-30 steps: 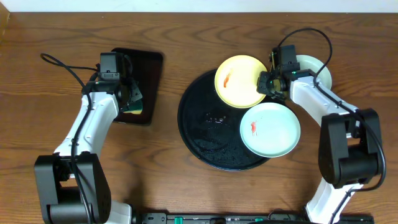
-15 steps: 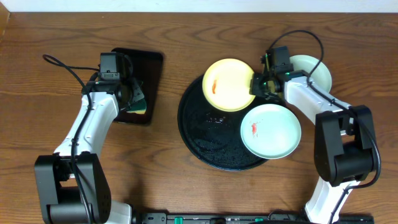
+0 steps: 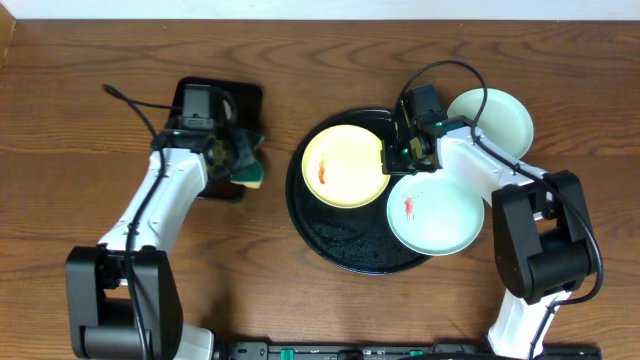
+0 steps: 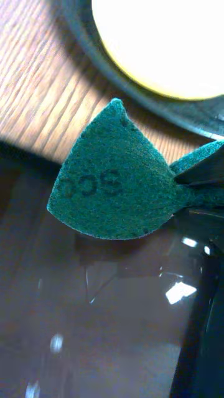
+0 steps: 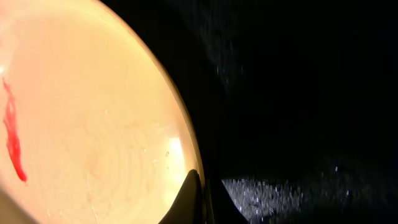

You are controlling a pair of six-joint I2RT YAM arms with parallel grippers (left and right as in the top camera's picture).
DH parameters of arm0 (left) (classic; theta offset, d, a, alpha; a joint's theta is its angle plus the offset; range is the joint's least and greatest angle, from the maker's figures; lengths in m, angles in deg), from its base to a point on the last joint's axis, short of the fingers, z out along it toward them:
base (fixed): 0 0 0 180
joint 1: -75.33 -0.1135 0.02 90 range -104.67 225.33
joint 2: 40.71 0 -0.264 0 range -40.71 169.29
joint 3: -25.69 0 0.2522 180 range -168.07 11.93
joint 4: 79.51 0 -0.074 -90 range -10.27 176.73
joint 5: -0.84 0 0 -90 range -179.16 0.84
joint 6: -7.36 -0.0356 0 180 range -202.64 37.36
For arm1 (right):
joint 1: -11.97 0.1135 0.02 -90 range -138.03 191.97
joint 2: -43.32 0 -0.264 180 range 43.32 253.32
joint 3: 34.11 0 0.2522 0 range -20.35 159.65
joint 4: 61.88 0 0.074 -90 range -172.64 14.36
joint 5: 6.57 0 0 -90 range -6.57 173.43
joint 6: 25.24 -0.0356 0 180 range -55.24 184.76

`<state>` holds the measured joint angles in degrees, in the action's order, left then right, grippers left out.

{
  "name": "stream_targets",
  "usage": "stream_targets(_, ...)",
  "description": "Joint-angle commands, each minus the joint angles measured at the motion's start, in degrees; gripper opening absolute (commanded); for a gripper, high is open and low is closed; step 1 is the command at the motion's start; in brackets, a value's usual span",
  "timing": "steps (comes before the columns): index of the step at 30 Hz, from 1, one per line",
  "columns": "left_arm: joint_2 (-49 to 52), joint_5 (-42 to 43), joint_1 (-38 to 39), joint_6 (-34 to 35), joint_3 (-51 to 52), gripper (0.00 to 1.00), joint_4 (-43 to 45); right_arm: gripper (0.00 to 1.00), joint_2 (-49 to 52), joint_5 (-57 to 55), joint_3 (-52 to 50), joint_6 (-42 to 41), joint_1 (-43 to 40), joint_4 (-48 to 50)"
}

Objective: Clean dirty plates on tray and stack at the side
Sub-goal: 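Grasp the yellow plate's rim with the right gripper, then scrub the yellow plate with the left sponge while right gripper holds it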

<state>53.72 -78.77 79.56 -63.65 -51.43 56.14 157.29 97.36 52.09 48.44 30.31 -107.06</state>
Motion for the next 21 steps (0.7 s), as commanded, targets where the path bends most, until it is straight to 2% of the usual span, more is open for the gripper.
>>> stream_targets(1,0.3,1.0,2.5,-1.1,0.5,0.07,-0.2,0.01,0.7,0.1,-0.1,3.3,0.4,-3.1)
stream_targets(9,0.3,9.7,8.2,-0.3,0.5,0.08,0.3,0.01,0.7,3.3,-0.1,3.1,0.5,-2.6)
stream_targets(14,0.3,9.7,11.9,10.1,0.5,0.08,2.6,0.01,0.7,3.3,-0.1,3.0,0.5,-2.2)
stream_targets(21,0.5,7.3,17.2,20.5,0.5,0.08,8.1,0.01,0.7,3.3,-0.1,1.5,0.5,-2.5)
